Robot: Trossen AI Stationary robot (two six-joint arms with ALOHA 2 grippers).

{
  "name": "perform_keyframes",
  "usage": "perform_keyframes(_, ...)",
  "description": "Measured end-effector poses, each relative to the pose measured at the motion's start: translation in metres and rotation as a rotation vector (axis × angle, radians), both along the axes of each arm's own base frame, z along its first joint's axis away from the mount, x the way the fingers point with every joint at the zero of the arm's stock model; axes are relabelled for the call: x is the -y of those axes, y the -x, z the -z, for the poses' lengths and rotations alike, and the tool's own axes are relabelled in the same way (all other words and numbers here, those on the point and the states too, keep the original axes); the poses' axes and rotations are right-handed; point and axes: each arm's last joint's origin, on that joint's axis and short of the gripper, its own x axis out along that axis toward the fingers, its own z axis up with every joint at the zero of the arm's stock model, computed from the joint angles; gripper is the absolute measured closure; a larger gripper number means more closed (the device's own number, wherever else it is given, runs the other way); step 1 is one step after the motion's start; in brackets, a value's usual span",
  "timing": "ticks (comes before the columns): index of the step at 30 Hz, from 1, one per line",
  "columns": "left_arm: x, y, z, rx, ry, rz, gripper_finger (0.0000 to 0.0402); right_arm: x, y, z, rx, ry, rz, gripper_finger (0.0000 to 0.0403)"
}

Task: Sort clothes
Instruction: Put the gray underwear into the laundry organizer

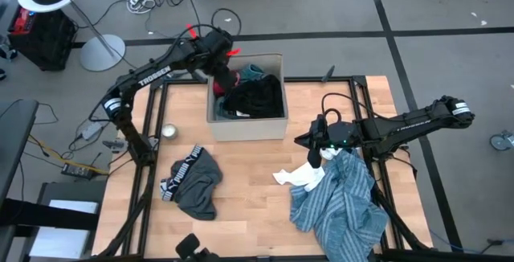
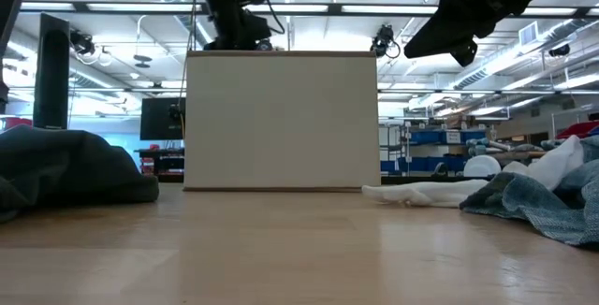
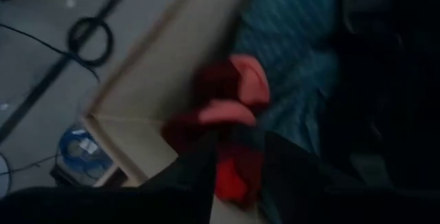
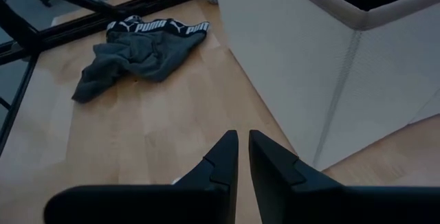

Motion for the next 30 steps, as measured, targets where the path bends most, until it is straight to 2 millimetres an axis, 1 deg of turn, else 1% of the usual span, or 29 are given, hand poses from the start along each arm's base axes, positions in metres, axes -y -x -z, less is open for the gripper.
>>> perform_keyframes(3, 0.008, 0.002, 0.001, -0.027, 0.058, 0.057, 0.0270, 0.000, 0.000, 0.000, -0.001, 0.000, 0.001, 0.0364)
perform_keyframes(6, 0.025, 0.005, -0.005, -0.058, 0.087, 0.105, 0.0270, 0.000, 0.000, 0.000, -0.004, 0.001, 0.001, 0.0364)
perform_keyframes(10, 0.055, 0.013, -0.022, -0.054, 0.082, 0.150, 0.0270, 0.000, 0.000, 0.000, -0.006, 0.005, 0.000, 0.0364)
perform_keyframes(15, 0.097, 0.034, -0.050, 0.013, 0.057, 0.149, 0.0269, 0.000, 0.000, 0.000, -0.006, 0.005, 0.001, 0.0364)
perform_keyframes(17, 0.115, 0.042, -0.056, 0.037, 0.056, 0.143, 0.0269, 0.000, 0.000, 0.000, -0.006, 0.005, 0.001, 0.0364)
perform_keyframes(19, 0.131, 0.051, -0.057, 0.050, 0.057, 0.133, 0.0269, 0.000, 0.000, 0.000, -0.005, 0.005, 0.001, 0.0364)
perform_keyframes(21, 0.147, 0.061, -0.052, 0.062, 0.071, 0.129, 0.0269, 0.000, 0.000, 0.000, -0.005, 0.005, 0.002, 0.0364)
perform_keyframes(24, 0.169, 0.073, -0.034, 0.066, 0.125, 0.111, 0.0269, 0.000, 0.000, 0.000, -0.004, 0.001, 0.003, 0.0364)
perform_keyframes(27, 0.186, 0.084, -0.010, 0.076, 0.152, 0.079, 0.0269, 0.000, 0.000, 0.000, -0.003, 0.001, 0.004, 0.0364)
perform_keyframes(30, 0.197, 0.094, 0.019, 0.067, 0.187, 0.033, 0.0269, 0.000, 0.000, 0.000, -0.002, 0.000, 0.004, 0.0364)
